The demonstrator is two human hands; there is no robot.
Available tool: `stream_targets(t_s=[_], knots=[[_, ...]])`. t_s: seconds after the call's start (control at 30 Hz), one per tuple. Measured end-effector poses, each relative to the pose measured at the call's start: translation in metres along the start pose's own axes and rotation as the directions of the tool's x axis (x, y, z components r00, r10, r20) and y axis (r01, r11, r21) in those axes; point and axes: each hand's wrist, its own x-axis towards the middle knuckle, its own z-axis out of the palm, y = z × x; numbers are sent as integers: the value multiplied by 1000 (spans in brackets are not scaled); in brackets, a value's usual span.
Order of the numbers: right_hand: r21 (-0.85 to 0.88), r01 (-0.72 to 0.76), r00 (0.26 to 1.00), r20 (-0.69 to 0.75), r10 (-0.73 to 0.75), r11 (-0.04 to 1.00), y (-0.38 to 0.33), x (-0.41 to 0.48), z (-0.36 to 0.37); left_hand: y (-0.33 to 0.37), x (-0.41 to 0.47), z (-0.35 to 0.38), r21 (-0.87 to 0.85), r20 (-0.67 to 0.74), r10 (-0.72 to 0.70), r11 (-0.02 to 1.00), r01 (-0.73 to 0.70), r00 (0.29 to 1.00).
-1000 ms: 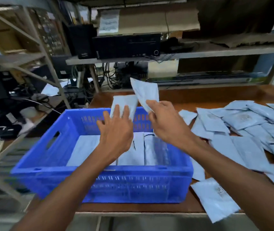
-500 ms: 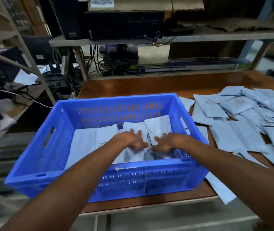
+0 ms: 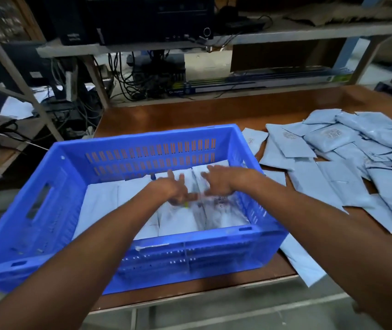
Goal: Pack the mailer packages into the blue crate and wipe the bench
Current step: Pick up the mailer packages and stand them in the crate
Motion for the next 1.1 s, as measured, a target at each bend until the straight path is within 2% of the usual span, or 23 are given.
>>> stream_targets(t_s=[0.03,0.07,0.13,0.17,0.23,0.3,0.37,0.4,0.5,0.57,0.63,0.7,0.77,0.87,1.0,1.07,1.1], knots=[[57,67,981,-186,-55,996,5,-12,-16,1,-1,-8,-37,-96,-18,999,15,995],[111,123,930,-359,-76,986,13,-26,-32,5,-2,-19,-118,-221,-31,993,5,975],[186,202,802,-595,-53,962,39,-61,-61,24,-13,-48,-247,-478,-41,965,-89,878],[212,209,753,-658,-19,955,57,-78,-69,40,-23,-64,-257,-598,-35,955,-150,801],[295,153,713,-694,102,943,100,-110,-71,84,-39,-90,-186,-742,32,950,-252,669],[392,22,703,-660,264,920,141,-138,-49,137,-52,-104,-136,-777,113,930,-340,619],[449,-115,704,-592,392,886,168,-159,-3,192,-57,-109,-130,-765,157,912,-389,625],[466,-165,709,-557,433,869,174,-165,28,219,-57,-108,-122,-740,173,916,-383,650],[443,-301,775,-402,487,844,166,-173,131,285,-42,-85,-232,-561,133,922,-309,817],[362,-404,812,-280,512,840,149,-170,188,301,-19,-54,-327,-454,79,912,-249,887],[325,-394,854,-215,473,860,150,-174,221,309,3,-24,-311,-366,59,933,-182,929],[291,-332,891,-215,400,897,173,-180,230,306,20,1,-355,-246,-30,933,-61,969],[229,-257,936,-184,301,939,208,-187,227,299,28,24,-402,-182,-91,915,10,979],[117,-136,975,-162,154,984,261,-188,218,304,21,42,-371,-294,-88,928,-28,952],[-45,9,984,-180,-17,999,301,-189,212,324,3,48,-306,-398,-65,950,-66,915],[-2,-19,957,-288,18,1000,301,-193,210,326,3,50,-324,-473,-92,943,-76,876],[83,-83,923,-370,108,993,295,-194,211,325,7,49,-351,-486,-121,934,-67,865]])
